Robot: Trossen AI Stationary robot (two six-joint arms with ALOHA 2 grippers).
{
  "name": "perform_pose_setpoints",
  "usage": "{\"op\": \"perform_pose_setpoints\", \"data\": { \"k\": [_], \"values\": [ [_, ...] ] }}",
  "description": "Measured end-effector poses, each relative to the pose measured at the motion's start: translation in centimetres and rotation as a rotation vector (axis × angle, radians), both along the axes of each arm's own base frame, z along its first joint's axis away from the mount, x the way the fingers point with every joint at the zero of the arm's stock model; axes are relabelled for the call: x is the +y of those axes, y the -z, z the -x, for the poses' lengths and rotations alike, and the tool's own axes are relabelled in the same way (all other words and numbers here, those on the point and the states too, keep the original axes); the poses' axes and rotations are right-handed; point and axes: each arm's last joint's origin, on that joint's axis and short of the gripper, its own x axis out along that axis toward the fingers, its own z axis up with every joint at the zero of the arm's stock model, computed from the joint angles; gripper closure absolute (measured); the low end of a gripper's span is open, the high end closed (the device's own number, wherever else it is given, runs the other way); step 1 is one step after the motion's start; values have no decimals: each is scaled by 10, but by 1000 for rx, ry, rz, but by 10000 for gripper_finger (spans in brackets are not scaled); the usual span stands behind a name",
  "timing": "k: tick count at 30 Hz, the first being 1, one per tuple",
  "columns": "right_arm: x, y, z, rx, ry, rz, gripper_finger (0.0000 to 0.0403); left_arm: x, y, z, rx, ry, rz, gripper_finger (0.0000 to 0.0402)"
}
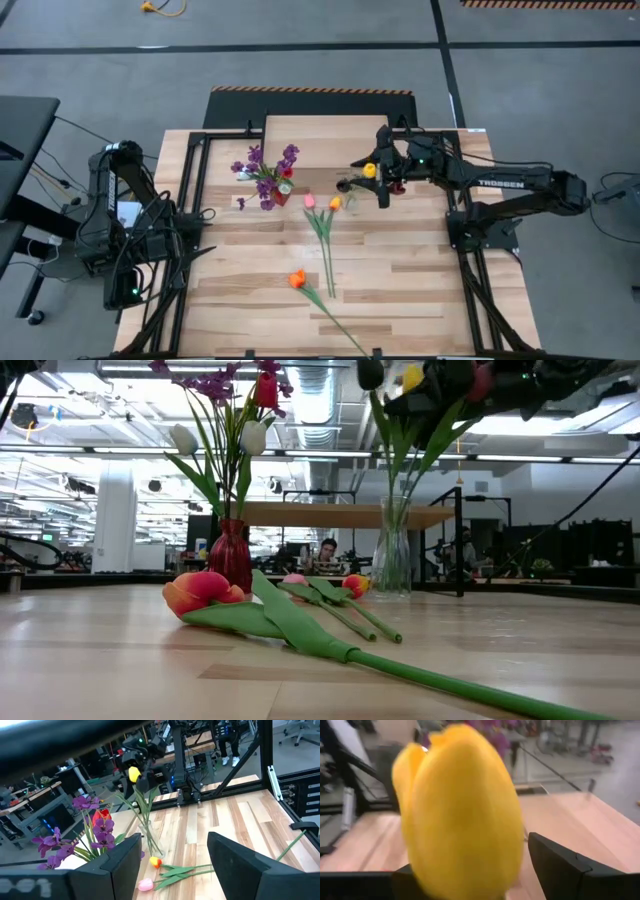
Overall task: Pick and place flowers into a vace then onto a shelf
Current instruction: Put the yellow flower into the transparent flower vase, then put the bottom orange flower into the transparent flower vase
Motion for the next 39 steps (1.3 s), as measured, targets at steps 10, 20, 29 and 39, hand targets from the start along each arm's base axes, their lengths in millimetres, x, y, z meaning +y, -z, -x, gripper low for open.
{"op": "perform_pose_setpoints", "data": {
  "k": [10,20,29,39],
  "values": [
    [-4,-25,-6,162,33,11,177,0,1,0,19,-4,47,182],
    [0,-49,-1,279,27,-31,179,-3,1,-1,44,4,82,182],
    [12,-64,4,382,-17,-45,180,-4,1,-1,31,3,80,182],
    [16,-79,13,457,-3,-48,180,-4,1,-1,25,2,78,182]
  ]
}}
